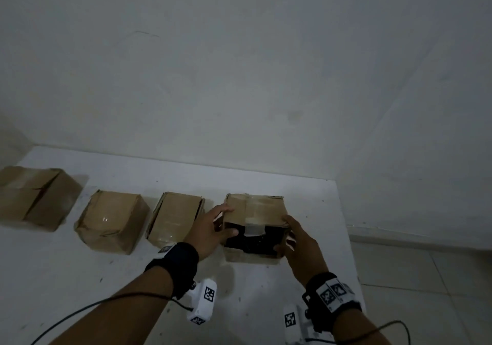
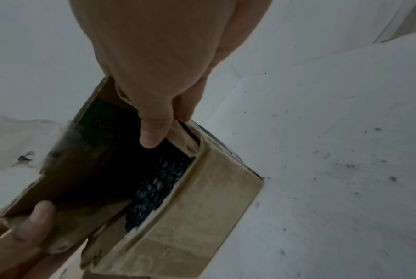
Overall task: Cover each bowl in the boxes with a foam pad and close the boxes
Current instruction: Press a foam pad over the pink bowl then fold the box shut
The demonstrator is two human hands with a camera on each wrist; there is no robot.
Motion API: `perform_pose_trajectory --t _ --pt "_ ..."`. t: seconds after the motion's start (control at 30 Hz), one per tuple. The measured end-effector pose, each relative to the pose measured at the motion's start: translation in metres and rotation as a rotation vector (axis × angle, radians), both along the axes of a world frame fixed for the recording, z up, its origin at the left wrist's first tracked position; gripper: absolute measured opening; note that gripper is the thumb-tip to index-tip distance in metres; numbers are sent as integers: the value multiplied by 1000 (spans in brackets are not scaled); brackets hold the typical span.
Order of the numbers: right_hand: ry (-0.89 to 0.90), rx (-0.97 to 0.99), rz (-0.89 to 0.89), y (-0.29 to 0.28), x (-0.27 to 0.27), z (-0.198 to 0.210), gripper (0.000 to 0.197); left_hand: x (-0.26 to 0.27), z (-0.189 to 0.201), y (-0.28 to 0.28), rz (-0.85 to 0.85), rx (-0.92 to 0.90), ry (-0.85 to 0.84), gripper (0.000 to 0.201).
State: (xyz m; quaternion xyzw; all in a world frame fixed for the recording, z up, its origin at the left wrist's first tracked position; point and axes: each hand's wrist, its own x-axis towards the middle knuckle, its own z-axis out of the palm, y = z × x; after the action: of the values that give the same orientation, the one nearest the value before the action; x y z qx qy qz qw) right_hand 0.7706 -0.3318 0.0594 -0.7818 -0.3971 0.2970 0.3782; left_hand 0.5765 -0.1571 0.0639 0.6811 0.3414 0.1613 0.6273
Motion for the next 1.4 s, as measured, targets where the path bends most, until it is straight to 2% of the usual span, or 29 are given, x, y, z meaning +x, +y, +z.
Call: perform_pose_trajectory --t 0.1,0.3,0.47,0.6,0.73,0.83,1.0,1.17,1.27,1.33,1.4 --pt "-169 4 63 2 0 -5 69 -3 1 -2 14 -29 -30 57" --pt "-213 -105 143 -3 2 -14 71 -5 -11 -7 31 19 33 62" --pt "-287 -122 199 -2 9 -10 95 -8 -18 -3 -47 179 172 69" --pt "-236 -206 244 -8 8 -7 110 -11 -22 0 -112 275 294 75" --pt "-372 -285 357 -14 14 -13 95 -15 -27 -2 -245 478 380 77" --pt "-468 -327 441 -15 12 -17 87 -14 -30 -6 -290 587 426 69" --pt "-598 -268 496 -3 -2 -6 84 -13 -25 -10 -331 690 517 63" --pt "-569 -339 599 7 -18 -10 83 -11 -22 -10 -475 827 690 54" --pt "-604 -397 648 5 -19 -16 84 -8 -24 -10 -531 937 671 47" --pt "-597 -413 637 4 -18 -22 85 -6 -20 -12 -590 992 719 48" --pt "-593 -381 602 3 -19 -27 86 -3 -17 -14 -591 972 707 51"
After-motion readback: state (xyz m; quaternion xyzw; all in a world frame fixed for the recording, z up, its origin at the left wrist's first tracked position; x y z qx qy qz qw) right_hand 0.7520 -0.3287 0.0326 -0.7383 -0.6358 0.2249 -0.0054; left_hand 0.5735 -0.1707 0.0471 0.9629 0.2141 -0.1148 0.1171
